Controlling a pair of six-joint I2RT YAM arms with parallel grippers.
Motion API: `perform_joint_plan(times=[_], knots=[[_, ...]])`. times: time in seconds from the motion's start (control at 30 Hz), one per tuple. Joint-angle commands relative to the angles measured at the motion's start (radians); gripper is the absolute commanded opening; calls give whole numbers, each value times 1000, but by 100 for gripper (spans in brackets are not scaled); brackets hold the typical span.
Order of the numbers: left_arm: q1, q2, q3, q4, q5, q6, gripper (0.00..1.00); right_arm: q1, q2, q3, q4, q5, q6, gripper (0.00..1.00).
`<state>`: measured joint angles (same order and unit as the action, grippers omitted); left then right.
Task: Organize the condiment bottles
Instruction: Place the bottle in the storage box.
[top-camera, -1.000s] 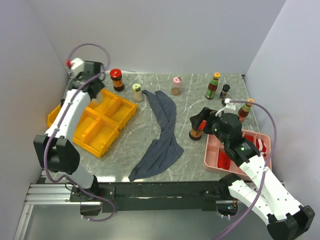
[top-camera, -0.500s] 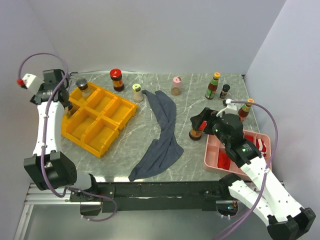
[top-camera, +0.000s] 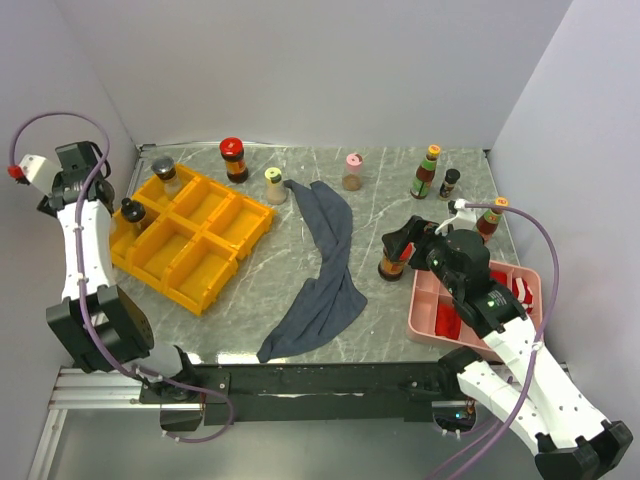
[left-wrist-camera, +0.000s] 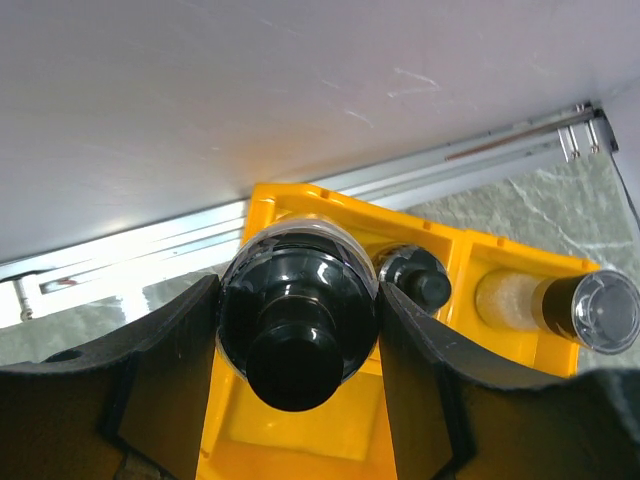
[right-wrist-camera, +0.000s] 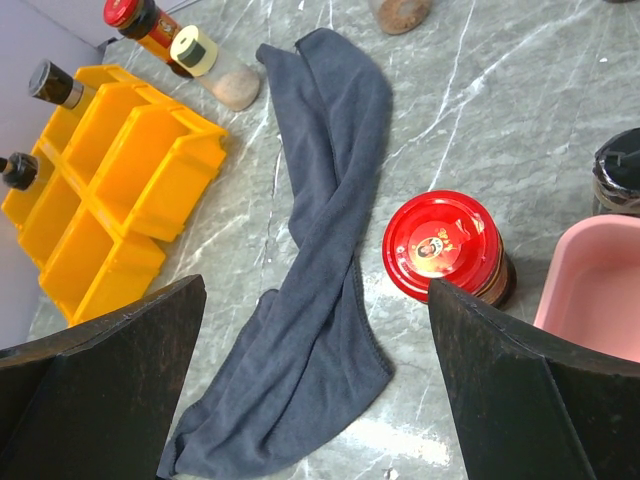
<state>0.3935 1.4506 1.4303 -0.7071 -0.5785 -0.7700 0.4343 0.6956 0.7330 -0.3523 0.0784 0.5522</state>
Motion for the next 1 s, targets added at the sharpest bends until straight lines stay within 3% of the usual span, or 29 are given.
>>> perform_joint_plan(times=[0.0, 0.47, 0.77, 0.97], knots=[[5, 24, -8, 120, 54, 24, 1, 4, -8, 31, 19, -2, -11, 100], [25, 191, 5, 118, 51, 55, 1, 3, -10, 29, 22, -5, -9, 100], [30, 220, -41, 196, 143, 95, 1, 4, -22, 31, 18, 0, -11, 100], [31, 247, -50, 212, 158, 98, 16, 4, -28, 29, 18, -5, -12, 100]])
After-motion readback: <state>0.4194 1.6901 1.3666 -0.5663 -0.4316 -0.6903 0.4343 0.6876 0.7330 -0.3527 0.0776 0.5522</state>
